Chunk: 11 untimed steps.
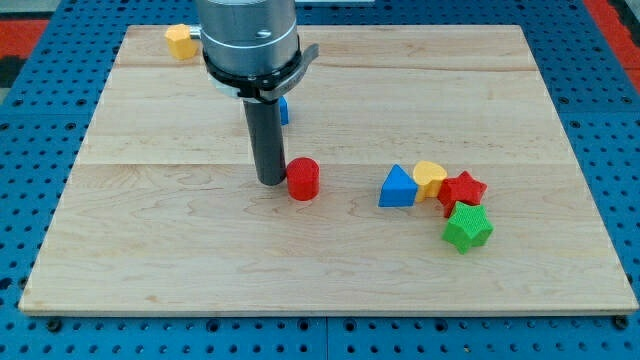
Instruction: Push blue cube to the top of red circle
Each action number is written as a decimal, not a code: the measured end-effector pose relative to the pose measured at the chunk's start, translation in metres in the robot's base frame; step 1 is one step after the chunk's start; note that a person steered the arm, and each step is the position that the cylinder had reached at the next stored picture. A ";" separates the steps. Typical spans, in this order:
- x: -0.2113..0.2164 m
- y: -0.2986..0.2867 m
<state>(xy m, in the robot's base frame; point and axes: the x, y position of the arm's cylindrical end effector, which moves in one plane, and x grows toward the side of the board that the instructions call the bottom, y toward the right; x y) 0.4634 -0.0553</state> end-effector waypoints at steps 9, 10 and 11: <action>-0.115 0.064; -0.077 0.115; -0.044 0.157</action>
